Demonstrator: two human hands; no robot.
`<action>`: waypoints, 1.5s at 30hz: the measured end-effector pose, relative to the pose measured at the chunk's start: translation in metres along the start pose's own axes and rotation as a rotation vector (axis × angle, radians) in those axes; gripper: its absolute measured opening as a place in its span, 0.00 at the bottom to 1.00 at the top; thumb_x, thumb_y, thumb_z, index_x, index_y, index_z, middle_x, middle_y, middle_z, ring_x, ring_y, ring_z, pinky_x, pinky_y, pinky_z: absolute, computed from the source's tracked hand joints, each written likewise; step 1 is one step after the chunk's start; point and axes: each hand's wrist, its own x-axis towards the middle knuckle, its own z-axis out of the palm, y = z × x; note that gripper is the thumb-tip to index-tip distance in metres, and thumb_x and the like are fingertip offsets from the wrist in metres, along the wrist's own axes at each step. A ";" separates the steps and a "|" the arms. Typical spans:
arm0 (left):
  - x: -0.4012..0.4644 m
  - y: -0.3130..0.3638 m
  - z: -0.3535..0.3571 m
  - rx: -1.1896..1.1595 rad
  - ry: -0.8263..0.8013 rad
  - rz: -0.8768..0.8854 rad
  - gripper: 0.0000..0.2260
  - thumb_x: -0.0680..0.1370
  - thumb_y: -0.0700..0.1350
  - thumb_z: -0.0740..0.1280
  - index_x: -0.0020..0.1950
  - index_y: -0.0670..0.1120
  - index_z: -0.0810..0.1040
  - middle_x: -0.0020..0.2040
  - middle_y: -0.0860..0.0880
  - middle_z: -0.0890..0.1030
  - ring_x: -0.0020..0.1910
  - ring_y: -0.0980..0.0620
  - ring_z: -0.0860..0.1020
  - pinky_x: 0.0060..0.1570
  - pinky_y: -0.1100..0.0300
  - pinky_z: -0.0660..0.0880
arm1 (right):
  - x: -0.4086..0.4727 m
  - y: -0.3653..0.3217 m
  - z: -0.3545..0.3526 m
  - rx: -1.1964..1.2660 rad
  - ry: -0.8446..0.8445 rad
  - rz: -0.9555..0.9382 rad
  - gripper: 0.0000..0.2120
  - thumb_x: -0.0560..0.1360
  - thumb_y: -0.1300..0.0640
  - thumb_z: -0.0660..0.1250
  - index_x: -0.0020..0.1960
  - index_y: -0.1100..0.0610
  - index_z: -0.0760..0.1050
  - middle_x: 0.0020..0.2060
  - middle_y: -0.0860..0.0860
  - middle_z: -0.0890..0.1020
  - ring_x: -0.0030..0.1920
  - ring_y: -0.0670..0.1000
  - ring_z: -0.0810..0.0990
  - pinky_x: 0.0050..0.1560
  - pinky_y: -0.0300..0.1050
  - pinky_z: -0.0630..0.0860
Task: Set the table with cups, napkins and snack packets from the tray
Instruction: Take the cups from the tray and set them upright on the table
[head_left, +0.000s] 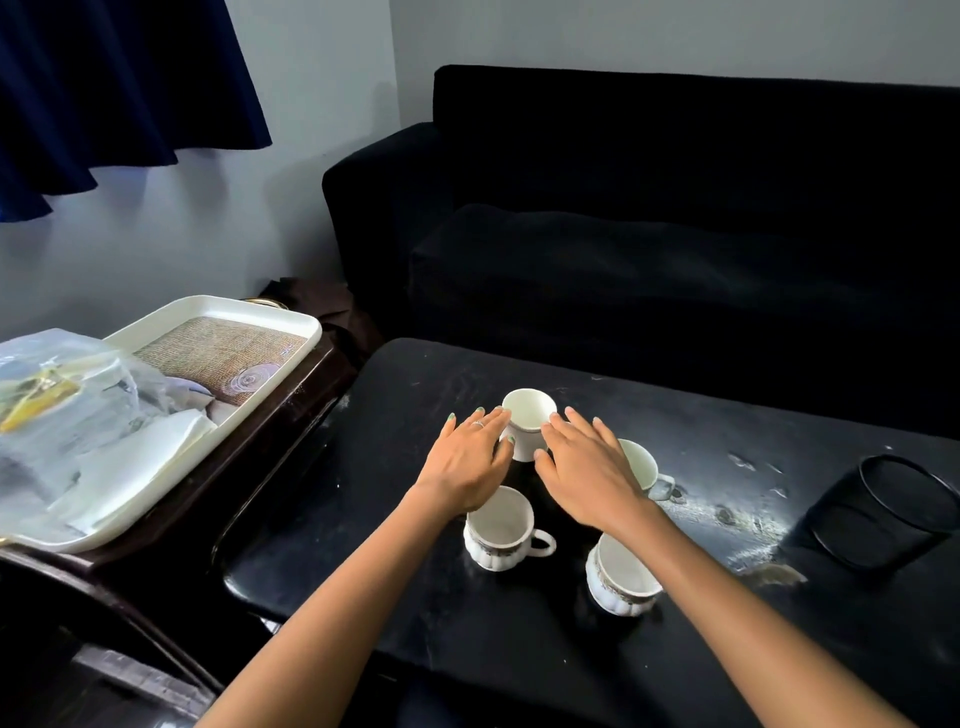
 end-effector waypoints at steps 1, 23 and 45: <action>0.005 0.002 0.000 0.008 -0.006 -0.002 0.22 0.83 0.48 0.49 0.77 0.46 0.57 0.77 0.48 0.59 0.77 0.49 0.54 0.75 0.50 0.45 | 0.004 0.003 -0.002 0.000 -0.004 0.001 0.23 0.81 0.51 0.48 0.73 0.59 0.59 0.75 0.51 0.59 0.76 0.50 0.50 0.74 0.50 0.45; 0.039 0.020 0.000 0.230 -0.045 -0.057 0.28 0.82 0.47 0.52 0.78 0.43 0.44 0.79 0.45 0.50 0.78 0.46 0.48 0.75 0.46 0.43 | 0.038 0.027 -0.010 0.075 -0.048 0.038 0.26 0.80 0.53 0.50 0.76 0.57 0.50 0.77 0.52 0.52 0.77 0.50 0.47 0.74 0.53 0.44; -0.035 0.086 0.020 0.423 -0.193 0.294 0.26 0.81 0.39 0.51 0.78 0.44 0.46 0.79 0.48 0.47 0.78 0.49 0.47 0.74 0.51 0.39 | -0.107 0.066 0.005 0.199 0.201 0.024 0.22 0.81 0.48 0.53 0.73 0.54 0.61 0.74 0.46 0.61 0.70 0.36 0.49 0.71 0.34 0.41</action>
